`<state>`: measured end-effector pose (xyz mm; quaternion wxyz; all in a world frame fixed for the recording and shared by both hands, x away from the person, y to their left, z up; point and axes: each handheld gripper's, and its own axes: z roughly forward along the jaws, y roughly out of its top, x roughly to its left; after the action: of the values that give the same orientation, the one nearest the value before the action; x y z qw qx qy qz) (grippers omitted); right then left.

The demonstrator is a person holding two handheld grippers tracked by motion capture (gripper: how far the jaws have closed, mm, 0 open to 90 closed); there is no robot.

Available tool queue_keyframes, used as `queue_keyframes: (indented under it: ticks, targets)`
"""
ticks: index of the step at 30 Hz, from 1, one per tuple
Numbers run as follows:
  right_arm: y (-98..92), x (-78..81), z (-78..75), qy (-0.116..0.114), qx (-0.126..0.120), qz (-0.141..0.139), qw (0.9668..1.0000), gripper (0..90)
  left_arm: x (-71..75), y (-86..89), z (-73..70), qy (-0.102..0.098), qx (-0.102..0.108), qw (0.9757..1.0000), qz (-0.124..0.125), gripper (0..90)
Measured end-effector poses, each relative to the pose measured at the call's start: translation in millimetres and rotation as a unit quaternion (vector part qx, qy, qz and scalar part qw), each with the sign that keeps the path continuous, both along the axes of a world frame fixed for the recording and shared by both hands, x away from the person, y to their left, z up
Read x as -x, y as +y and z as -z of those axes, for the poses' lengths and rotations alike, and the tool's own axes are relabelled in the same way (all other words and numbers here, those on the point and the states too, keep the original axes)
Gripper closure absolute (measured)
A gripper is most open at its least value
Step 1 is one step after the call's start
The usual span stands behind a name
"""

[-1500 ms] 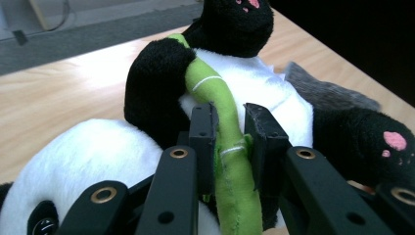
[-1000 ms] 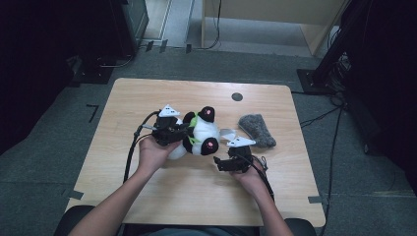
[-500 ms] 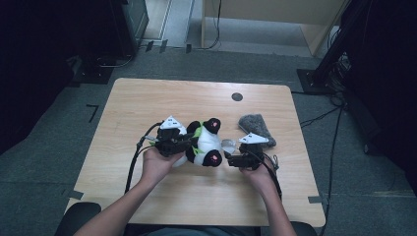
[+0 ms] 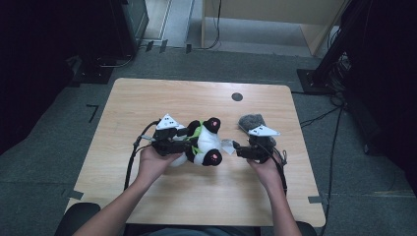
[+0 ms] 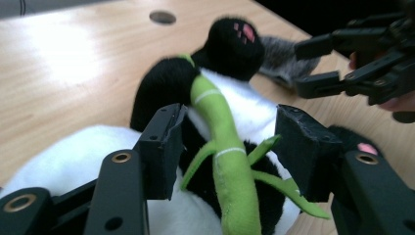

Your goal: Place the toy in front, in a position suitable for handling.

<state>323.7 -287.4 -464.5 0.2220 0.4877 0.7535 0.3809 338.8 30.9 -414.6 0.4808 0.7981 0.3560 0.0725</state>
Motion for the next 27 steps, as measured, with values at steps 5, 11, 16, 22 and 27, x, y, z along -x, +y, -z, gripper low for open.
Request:
queue_keyframes:
  ticks: [5,11,16,22,27]
  targets:
    - [-2.1,-6.5,-4.2,-0.001,0.004,0.009,1.0000,25.3,1.2,9.7,-7.5,-0.009,0.010,0.9996,0.025,38.9]
    - [-5.8,-15.0,-6.7,-0.001,0.010,0.014,0.9999,25.4,2.0,30.9,-9.3,-0.019,-0.008,0.9990,0.038,35.5]
    - [-16.1,-22.1,-10.2,-0.003,0.006,0.028,0.9996,25.9,2.5,47.1,-8.2,-0.021,-0.004,0.9990,0.039,31.0]
    - [-26.7,-34.5,-10.9,0.002,0.003,0.038,0.9993,27.9,4.2,55.9,2.2,-0.017,-0.011,0.9989,0.042,19.6]
    - [-32.1,-44.5,-11.4,0.010,0.013,0.044,0.9989,27.8,2.4,65.4,14.8,0.003,-0.003,0.9992,0.041,7.6]
